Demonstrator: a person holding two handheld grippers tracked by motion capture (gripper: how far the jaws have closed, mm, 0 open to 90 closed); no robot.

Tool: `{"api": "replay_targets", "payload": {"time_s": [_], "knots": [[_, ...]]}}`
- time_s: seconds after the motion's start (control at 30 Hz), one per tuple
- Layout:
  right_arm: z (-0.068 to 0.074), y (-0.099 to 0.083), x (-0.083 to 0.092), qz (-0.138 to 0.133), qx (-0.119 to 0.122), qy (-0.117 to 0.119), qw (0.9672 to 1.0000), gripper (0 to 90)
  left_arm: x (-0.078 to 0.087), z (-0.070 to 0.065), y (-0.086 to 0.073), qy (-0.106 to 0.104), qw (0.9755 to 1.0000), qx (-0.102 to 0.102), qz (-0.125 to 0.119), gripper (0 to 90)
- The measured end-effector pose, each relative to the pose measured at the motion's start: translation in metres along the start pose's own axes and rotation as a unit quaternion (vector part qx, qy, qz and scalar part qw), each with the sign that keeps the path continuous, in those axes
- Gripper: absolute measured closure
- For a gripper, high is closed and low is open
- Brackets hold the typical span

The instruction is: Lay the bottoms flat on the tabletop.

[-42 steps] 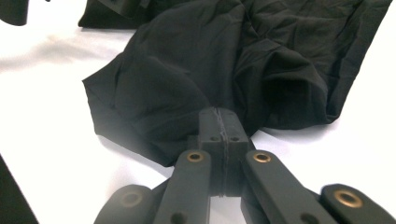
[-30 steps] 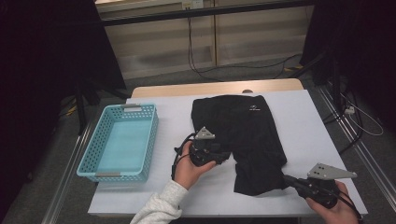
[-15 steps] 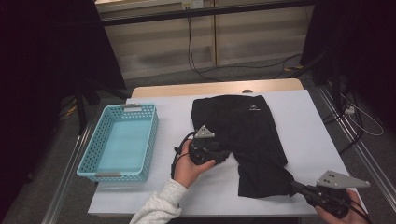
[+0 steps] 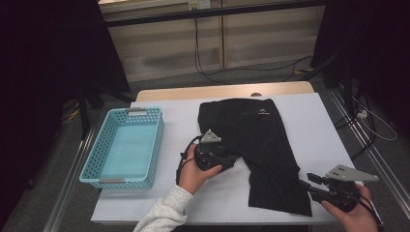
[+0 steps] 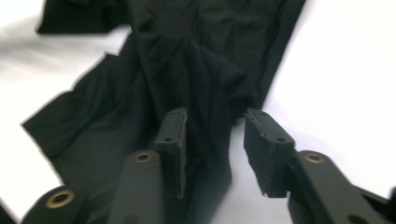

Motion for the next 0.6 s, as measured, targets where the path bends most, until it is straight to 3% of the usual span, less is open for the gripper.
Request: {"api": "replay_targets", "payload": {"time_s": [0.13,0.17,0.3,0.4,0.6], "knots": [[-0.006,-0.017,-0.023,0.040,-0.003,-0.010,0.9991,60.3,0.001,0.004,-0.002,0.007,1.0000,-0.006,0.001,36.1],[-0.008,-0.019,-0.026,0.044,-0.003,-0.015,0.9989,62.3,0.000,0.005,-0.003,0.008,0.9999,-0.007,0.004,36.1],[-0.006,-0.016,-0.031,0.040,-0.007,-0.001,0.9992,75.1,-0.001,0.008,-0.008,0.014,0.9998,-0.007,0.010,36.8],[-0.004,-0.016,-0.030,0.042,-0.001,0.012,0.9991,89.0,-0.002,0.010,-0.012,0.015,0.9998,-0.004,0.014,37.1],[-0.012,-0.011,-0.011,0.035,-0.002,0.016,0.9993,89.8,-0.002,0.011,-0.011,0.017,0.9998,-0.004,0.012,37.5]]}}
Point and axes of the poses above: each handheld gripper's, and its own axes: x roughly backward along the jaws, y roughly out of its top, z roughly to its left, the point moved 9 cm from there along -x, roughly forward along the jaws, and after that the axes turned 13 degrees about -z, right-handed, at the moved point
